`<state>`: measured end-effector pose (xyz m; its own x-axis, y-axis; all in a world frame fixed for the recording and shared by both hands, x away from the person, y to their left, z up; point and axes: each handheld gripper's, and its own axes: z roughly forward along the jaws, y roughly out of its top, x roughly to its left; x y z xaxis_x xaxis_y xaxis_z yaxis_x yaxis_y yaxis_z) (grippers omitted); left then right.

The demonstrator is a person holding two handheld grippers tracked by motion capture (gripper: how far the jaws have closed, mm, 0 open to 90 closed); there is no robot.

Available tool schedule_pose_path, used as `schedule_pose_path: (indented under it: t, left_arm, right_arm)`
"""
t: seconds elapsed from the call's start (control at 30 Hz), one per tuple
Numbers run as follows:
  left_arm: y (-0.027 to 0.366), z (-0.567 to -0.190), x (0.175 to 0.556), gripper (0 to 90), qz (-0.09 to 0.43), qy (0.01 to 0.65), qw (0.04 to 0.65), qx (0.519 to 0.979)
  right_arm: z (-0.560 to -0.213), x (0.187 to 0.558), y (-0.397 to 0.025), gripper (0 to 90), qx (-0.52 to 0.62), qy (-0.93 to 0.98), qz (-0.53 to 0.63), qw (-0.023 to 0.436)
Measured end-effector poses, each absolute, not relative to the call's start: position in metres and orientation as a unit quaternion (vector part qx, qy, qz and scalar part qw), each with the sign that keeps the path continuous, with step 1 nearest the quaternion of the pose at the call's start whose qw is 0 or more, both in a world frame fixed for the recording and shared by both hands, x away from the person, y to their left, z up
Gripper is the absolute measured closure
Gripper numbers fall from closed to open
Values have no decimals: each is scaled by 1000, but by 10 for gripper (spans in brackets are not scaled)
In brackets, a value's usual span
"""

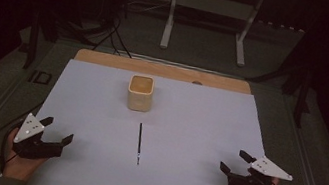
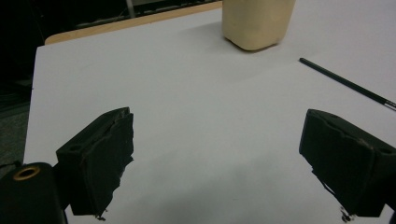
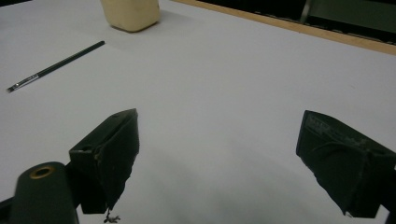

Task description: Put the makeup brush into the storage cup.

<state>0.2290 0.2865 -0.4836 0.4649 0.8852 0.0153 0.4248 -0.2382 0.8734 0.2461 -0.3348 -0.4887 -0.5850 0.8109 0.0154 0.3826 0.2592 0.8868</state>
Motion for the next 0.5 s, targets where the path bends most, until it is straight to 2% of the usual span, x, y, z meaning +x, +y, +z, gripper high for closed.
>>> schedule_pose_path:
  t: [0.5]
  left_arm:
    - [285, -483, 230, 109, 267, 438, 433, 741]
  right_arm:
    - [-489, 247, -332, 133, 391, 762, 463, 226]
